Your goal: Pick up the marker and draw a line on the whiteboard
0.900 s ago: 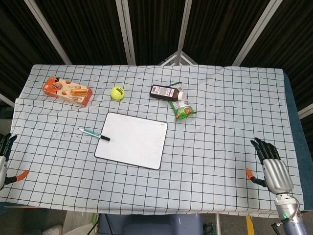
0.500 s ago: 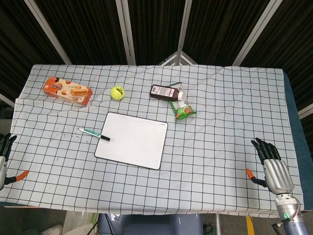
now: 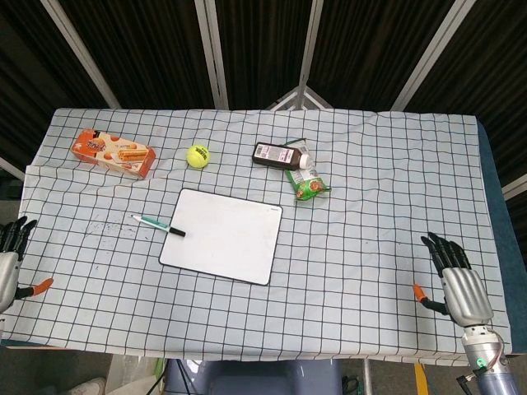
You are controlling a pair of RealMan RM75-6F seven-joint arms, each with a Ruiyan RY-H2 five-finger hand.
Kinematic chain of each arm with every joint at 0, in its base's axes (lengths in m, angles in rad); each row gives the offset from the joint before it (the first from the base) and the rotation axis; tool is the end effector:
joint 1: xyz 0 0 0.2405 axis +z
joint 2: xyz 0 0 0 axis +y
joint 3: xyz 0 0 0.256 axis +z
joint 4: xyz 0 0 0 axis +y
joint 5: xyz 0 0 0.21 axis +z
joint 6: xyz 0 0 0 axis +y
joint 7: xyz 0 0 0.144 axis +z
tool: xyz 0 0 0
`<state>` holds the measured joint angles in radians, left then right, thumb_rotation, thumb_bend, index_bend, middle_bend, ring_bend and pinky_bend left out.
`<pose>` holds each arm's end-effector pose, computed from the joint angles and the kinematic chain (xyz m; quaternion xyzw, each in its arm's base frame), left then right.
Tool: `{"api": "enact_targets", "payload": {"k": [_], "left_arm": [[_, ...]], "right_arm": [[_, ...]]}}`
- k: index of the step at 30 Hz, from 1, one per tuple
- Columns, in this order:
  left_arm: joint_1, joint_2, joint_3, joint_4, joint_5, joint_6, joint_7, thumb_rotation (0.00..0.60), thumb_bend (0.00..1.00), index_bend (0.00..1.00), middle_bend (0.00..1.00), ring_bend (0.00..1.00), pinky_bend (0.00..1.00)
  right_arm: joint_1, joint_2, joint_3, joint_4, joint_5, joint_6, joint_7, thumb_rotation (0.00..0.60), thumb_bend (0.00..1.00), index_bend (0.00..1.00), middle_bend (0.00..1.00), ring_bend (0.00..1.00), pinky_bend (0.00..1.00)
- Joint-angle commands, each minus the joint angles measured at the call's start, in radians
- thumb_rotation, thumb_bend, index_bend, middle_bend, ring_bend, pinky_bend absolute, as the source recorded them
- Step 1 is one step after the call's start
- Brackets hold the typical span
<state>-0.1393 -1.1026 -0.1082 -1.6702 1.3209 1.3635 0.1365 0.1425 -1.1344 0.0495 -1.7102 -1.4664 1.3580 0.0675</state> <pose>-0.3143 0.2075 0.1595 -0.5833 -0.4072 -0.3325 0.6192 -0.2886 -0.1947 0.1297 0.5880 -0.4673 0.4119 0.5160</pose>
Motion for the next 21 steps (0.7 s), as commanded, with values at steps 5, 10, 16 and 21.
{"api": "enact_targets", "payload": {"k": [5,10,16,21], "left_arm": [[-0.183,-0.066,-0.092,0.051,-0.135,-0.213,0.132,0.6,0.22,0.29,0.07,0.0,0.08],[-0.294,-0.146,-0.119,0.13,-0.203,-0.319,0.235,0.6,0.28,0.39,0.1,0.0,0.08],[-0.394,-0.249,-0.119,0.212,-0.255,-0.399,0.331,0.6,0.29,0.42,0.11,0.0,0.08],[-0.452,-0.323,-0.104,0.281,-0.275,-0.439,0.389,0.6,0.3,0.43,0.11,0.0,0.08]], "right_arm": [[0.006,0.002,0.001,-0.003,0.004,-0.013,0.01,0.6,0.33,0.0,0.0,0.0,0.0],[0.007,0.006,0.002,-0.005,0.012,-0.019,0.023,0.6,0.33,0.0,0.0,0.0,0.0],[0.009,0.01,0.003,-0.006,0.016,-0.025,0.036,0.6,0.33,0.0,0.0,0.0,0.0],[0.01,0.011,0.003,-0.007,0.018,-0.028,0.042,0.6,0.33,0.0,0.0,0.0,0.0]]}}
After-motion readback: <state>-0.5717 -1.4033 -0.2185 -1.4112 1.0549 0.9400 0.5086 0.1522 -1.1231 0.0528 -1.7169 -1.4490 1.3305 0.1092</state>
